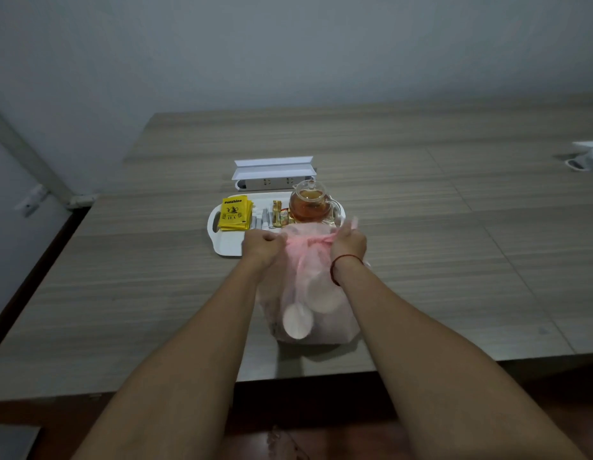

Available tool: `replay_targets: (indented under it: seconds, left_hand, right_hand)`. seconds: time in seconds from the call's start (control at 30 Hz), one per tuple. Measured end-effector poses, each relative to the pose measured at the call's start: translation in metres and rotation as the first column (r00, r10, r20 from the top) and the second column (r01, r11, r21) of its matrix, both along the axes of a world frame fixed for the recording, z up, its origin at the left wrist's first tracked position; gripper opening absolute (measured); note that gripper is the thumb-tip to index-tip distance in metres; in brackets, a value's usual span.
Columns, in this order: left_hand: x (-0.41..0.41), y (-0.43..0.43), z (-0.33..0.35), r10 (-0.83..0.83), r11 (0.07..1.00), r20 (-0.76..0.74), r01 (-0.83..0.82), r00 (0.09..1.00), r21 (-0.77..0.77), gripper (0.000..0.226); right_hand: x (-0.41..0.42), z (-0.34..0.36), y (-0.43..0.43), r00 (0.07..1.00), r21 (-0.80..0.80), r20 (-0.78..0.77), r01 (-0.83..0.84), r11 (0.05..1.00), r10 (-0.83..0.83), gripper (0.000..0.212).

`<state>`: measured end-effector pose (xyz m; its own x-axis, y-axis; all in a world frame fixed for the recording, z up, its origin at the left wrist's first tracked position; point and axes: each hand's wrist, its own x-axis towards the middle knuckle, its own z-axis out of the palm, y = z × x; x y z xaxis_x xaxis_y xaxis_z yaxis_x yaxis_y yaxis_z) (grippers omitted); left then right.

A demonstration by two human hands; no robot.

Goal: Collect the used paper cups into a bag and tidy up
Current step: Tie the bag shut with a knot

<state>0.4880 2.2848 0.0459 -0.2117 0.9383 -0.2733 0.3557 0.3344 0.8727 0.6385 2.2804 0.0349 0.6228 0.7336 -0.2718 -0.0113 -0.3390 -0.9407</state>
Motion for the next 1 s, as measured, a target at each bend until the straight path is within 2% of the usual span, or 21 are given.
replay_targets:
  seconds: [0.1, 0.2, 0.27, 0.33, 0.4, 0.43, 0.5, 0.53, 0.6, 0.67, 0.73, 0.83, 0.9, 1.0]
  left_hand:
    - [-0.021, -0.001, -0.009, 0.085, 0.995, -0.069, -0.088, 0.994, -0.04, 0.024]
    - [-0.022, -0.005, -0.012, 0.052, 0.998, -0.056, -0.054, 0.997, -0.045, 0.038]
    - [-0.016, -0.005, -0.008, 0.034, 0.999, 0.036, -0.032, 0.999, -0.042, 0.036]
    - [-0.01, -0.002, 0.001, 0.04, 0.998, 0.158, -0.032, 0.987, -0.051, 0.036]
    - [-0.002, 0.001, 0.006, 0.013, 0.998, 0.267, 0.003, 0.964, -0.058, 0.038]
    - [0.001, 0.001, 0.006, -0.002, 0.998, 0.327, 0.023, 0.945, -0.06, 0.035]
    - [0.005, -0.003, 0.005, -0.017, 0.995, 0.437, 0.058, 0.899, -0.08, 0.023]
    - [0.005, -0.003, 0.003, -0.03, 0.992, 0.444, 0.08, 0.896, -0.095, 0.02]
    - [0.005, -0.003, -0.002, -0.063, 0.989, 0.379, 0.108, 0.923, -0.099, 0.02]
    - [0.006, -0.002, -0.006, -0.062, 0.995, 0.325, 0.085, 0.944, -0.058, 0.021]
    - [0.007, -0.002, -0.006, -0.05, 0.998, 0.299, 0.062, 0.953, -0.028, 0.024]
    - [0.006, 0.0, -0.004, -0.044, 0.999, 0.253, 0.044, 0.967, 0.005, 0.027]
    - [0.006, 0.002, -0.003, -0.058, 0.998, 0.241, 0.052, 0.969, 0.033, 0.029]
    - [0.011, -0.001, 0.002, -0.1, 0.995, 0.273, 0.098, 0.957, 0.023, 0.031]
  right_hand:
    - [0.012, -0.008, -0.008, 0.994, -0.067, -0.062, 0.082, 0.994, -0.086, 0.048]
    - [0.01, -0.011, -0.011, 0.999, -0.129, 0.048, 0.016, 0.992, -0.01, 0.051]
    - [0.011, -0.007, -0.009, 0.994, -0.114, 0.086, -0.05, 0.992, 0.06, 0.058]
    - [0.012, 0.0, -0.008, 0.987, -0.068, -0.064, -0.152, 0.986, 0.148, 0.067]
    - [0.013, 0.002, -0.007, 0.918, -0.021, -0.229, -0.337, 0.941, 0.323, 0.063]
    - [0.012, 0.002, -0.008, 0.863, 0.023, -0.304, -0.417, 0.908, 0.404, 0.055]
    - [0.01, -0.001, -0.009, 0.753, 0.129, -0.426, -0.498, 0.858, 0.501, 0.023]
    - [0.01, -0.004, -0.01, 0.715, 0.166, -0.459, -0.515, 0.841, 0.528, 0.008]
    - [0.009, -0.012, -0.012, 0.744, 0.125, -0.39, -0.541, 0.832, 0.543, 0.011]
    - [0.005, -0.014, -0.014, 0.799, 0.055, -0.241, -0.556, 0.829, 0.552, 0.006]
    - [-0.001, -0.012, -0.014, 0.831, 0.04, -0.174, -0.53, 0.847, 0.529, 0.014]
    - [-0.006, -0.006, -0.008, 0.844, 0.054, -0.292, -0.455, 0.889, 0.45, 0.03]
    - [-0.007, -0.004, -0.006, 0.808, 0.04, -0.38, -0.472, 0.88, 0.451, 0.031]
    - [-0.013, -0.006, -0.005, 0.782, -0.024, -0.402, -0.529, 0.848, 0.477, 0.032]
